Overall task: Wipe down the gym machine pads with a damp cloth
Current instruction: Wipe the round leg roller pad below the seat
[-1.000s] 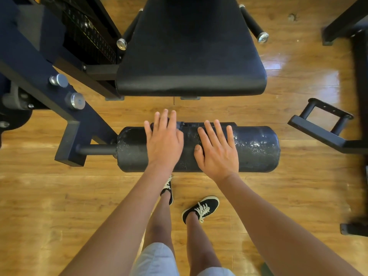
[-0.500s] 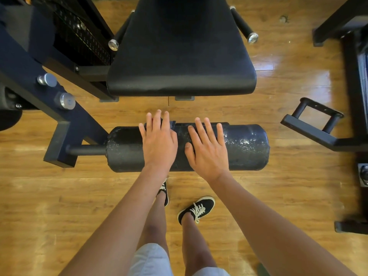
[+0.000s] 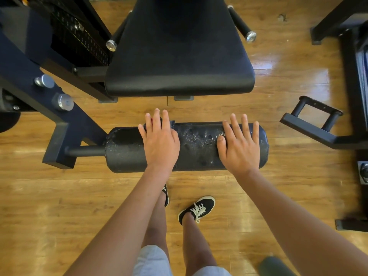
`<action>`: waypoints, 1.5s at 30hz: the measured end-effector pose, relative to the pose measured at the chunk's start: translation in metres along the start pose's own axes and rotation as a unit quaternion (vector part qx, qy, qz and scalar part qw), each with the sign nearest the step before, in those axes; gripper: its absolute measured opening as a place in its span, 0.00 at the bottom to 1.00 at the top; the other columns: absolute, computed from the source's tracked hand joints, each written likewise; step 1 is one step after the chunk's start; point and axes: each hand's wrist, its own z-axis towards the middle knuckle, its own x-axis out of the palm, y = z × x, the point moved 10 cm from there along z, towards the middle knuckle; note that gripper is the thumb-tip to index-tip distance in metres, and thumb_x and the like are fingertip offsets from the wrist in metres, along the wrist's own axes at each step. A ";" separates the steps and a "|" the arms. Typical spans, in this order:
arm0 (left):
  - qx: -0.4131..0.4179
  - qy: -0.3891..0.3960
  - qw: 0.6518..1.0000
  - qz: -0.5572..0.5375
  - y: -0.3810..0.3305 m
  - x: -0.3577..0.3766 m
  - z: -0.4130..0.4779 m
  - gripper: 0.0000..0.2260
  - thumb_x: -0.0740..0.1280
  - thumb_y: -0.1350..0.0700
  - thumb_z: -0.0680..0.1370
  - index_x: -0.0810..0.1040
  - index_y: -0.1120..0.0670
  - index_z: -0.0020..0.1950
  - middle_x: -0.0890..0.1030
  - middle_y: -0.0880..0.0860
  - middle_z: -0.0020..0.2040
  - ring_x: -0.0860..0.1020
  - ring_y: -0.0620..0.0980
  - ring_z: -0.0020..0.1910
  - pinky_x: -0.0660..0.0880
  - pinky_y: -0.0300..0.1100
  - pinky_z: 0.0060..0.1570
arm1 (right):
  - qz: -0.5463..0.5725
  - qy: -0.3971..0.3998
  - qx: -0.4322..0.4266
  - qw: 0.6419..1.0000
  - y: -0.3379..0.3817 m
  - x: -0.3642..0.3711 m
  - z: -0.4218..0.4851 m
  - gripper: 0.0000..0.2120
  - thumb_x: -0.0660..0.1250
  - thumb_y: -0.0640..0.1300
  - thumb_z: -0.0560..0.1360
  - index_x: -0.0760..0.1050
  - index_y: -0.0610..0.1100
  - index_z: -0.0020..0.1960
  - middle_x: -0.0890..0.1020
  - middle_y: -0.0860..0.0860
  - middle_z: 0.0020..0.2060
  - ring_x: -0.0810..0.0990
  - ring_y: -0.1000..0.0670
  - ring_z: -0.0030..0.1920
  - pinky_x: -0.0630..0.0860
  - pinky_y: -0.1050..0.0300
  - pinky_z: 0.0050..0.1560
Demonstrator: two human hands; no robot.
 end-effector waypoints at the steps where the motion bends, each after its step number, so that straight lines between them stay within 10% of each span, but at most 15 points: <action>1: 0.004 0.000 1.000 -0.004 -0.006 0.001 -0.001 0.25 0.55 0.53 0.86 0.57 0.54 0.83 0.57 0.56 0.83 0.51 0.59 0.83 0.49 0.60 0.79 | 0.000 -0.003 0.001 1.000 0.000 0.000 -0.001 0.29 0.45 0.57 0.85 0.68 0.44 0.78 0.66 0.44 0.79 0.55 0.39 0.82 0.45 0.37 0.81; 45: 0.007 0.004 0.999 -0.036 -0.037 0.008 0.003 0.25 0.53 0.52 0.86 0.58 0.53 0.83 0.60 0.55 0.82 0.55 0.56 0.82 0.45 0.62 0.79 | 0.016 -0.018 -0.005 1.000 -0.002 -0.002 -0.002 0.28 0.47 0.56 0.84 0.69 0.44 0.77 0.67 0.45 0.79 0.56 0.41 0.81 0.45 0.38 0.81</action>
